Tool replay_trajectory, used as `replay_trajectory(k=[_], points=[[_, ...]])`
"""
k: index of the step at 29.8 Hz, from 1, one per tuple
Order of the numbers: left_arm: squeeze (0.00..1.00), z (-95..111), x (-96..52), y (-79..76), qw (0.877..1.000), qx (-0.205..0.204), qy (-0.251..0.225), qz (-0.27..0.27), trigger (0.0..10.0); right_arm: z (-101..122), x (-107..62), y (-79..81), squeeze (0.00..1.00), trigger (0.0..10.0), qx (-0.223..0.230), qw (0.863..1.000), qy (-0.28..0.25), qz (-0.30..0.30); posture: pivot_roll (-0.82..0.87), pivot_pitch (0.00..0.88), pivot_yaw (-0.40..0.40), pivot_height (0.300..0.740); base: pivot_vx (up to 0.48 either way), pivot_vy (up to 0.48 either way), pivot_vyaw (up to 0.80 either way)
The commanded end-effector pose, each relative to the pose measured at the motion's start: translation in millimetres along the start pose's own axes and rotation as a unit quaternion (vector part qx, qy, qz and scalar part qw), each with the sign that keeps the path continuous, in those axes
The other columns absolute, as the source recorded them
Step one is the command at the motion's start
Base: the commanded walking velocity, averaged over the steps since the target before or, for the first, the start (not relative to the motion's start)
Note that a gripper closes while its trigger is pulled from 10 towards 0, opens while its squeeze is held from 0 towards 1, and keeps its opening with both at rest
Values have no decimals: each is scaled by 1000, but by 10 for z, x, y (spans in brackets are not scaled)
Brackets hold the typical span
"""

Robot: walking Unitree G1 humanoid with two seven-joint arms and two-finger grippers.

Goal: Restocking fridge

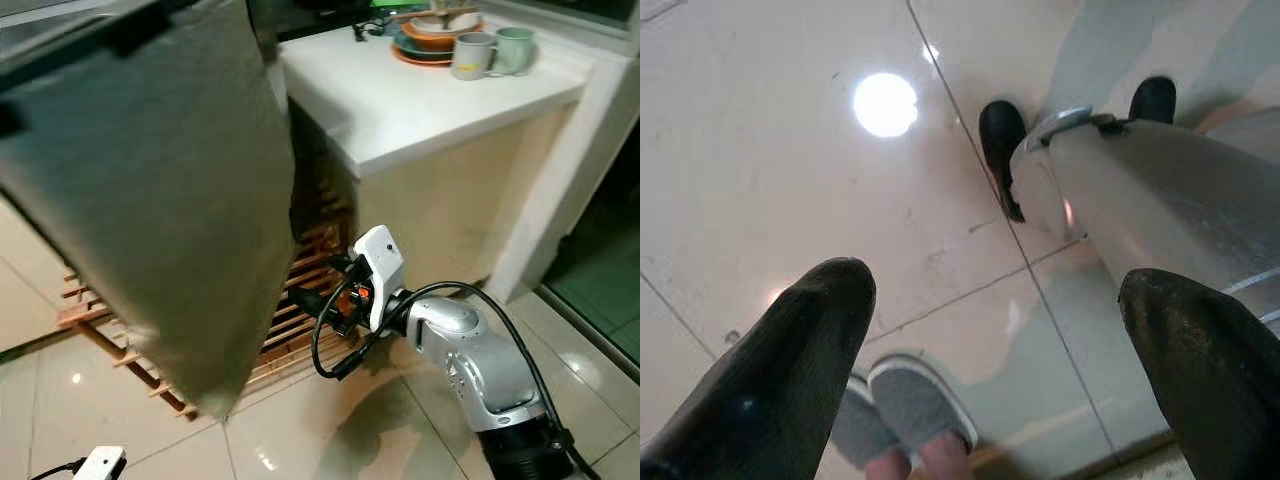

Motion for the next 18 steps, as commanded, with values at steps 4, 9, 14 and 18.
replay_trajectory(k=[4,9,14,18], points=[[0,138,-3,49,999,8,-36,18,10000,76,78,-120,0,10000,-23,999,-25,-42,-141,0,77,740,0,0,0],[0,979,-265,302,976,23,-205,65,10000,270,156,-392,0,10000,-27,987,-93,-128,-90,0,29,740,0,0,0],[0,1970,-1118,343,912,69,-394,90,10000,386,233,-405,0,10000,-24,980,-135,-146,-49,0,-2,740,0,0,0],[0,2563,-1962,-70,831,100,-537,101,10000,505,235,-473,0,10000,-19,968,-180,-174,-43,0,-12,740,0,0,0]])
Point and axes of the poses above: a point about 5 cm out from each wrist's last joint towards the gripper, its own x axis pointing out of the wrist towards the gripper, its own z axis along the axis of the wrist's last joint, y = z × x, the point moved 6 cm from there along x, pointing out of the wrist towards the gripper, and after that the axes turned 15 degrees about x, right-handed, at the moved point
